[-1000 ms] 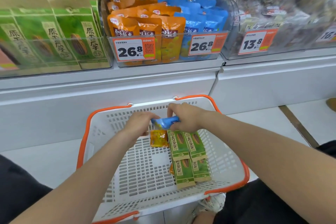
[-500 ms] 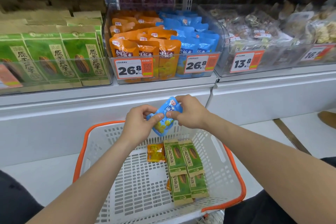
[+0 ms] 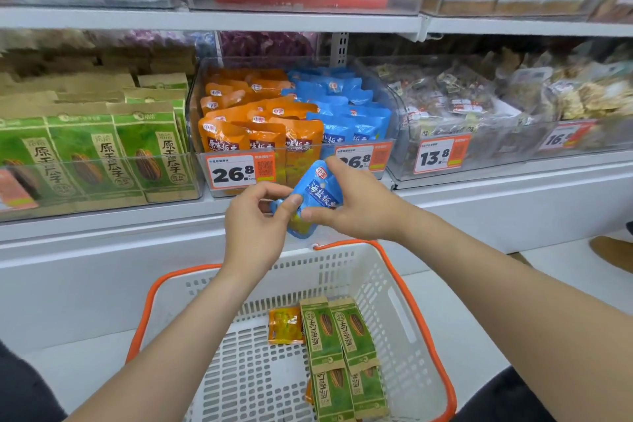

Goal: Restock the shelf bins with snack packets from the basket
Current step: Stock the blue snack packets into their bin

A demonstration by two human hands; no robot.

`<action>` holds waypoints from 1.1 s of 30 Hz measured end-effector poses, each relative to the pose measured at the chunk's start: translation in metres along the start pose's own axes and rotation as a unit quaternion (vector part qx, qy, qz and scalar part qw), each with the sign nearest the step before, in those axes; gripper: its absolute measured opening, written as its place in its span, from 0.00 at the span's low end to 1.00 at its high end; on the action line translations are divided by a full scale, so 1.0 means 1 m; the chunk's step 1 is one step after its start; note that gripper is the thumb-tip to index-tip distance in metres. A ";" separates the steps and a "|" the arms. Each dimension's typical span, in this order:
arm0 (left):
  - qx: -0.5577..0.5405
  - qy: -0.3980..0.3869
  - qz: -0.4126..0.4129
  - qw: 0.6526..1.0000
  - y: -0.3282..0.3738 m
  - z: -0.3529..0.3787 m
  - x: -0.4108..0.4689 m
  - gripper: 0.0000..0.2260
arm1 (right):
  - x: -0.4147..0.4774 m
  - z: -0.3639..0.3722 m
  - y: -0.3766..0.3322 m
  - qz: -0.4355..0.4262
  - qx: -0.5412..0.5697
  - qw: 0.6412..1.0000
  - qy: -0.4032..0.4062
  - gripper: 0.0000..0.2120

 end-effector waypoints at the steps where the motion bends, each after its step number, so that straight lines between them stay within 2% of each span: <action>1: 0.008 0.003 0.020 1.000 0.006 0.002 0.001 0.03 | -0.001 -0.008 0.000 -0.010 -0.010 1.000 0.000 0.23; 6: 0.053 -0.027 0.122 0.991 0.032 0.015 0.007 0.04 | 0.002 -0.049 -0.003 -0.031 -0.033 0.997 0.065 0.17; 8: 0.088 -0.039 0.160 0.982 0.041 0.021 0.011 0.10 | 0.005 -0.064 -0.005 -0.041 -0.061 0.993 0.093 0.16; 12: 0.196 -0.061 0.226 0.952 0.057 0.035 0.022 0.26 | 0.010 -0.094 -0.007 -0.066 -0.146 0.973 0.167 0.20; 14: 0.237 -0.050 0.246 0.938 0.067 0.044 0.029 0.28 | 0.012 -0.109 -0.002 -0.066 -0.179 0.959 0.207 0.22; 17: 0.258 -0.045 0.258 0.930 0.079 0.055 0.044 0.27 | 0.017 -0.124 0.011 -0.058 -0.144 0.959 0.237 0.23; 21: 0.299 -0.045 0.250 0.920 0.085 0.068 0.060 0.26 | 0.024 -0.130 0.026 -0.057 -0.119 0.967 0.220 0.22; 25: 0.371 -0.050 0.217 0.902 0.083 0.076 0.068 0.22 | 0.034 -0.132 0.041 -0.036 -0.092 0.984 0.146 0.21; 28: 0.416 -0.059 0.204 0.884 0.079 0.079 0.071 0.16 | 0.042 -0.135 0.050 -0.002 -0.104 0.989 0.108 0.20; 33: 0.447 -0.054 0.207 0.868 0.078 0.082 0.072 0.16 | 0.052 -0.143 0.054 0.025 -0.158 0.986 0.051 0.18</action>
Point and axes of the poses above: each hand's wrist, its own x-axis towards the middle knuckle, its own z-axis out of the palm, y = z × x, the point moved 1 cm from there along x, towards the middle knuckle, and after that the axes turned 6 degrees about -x, right-handed, at the moved point
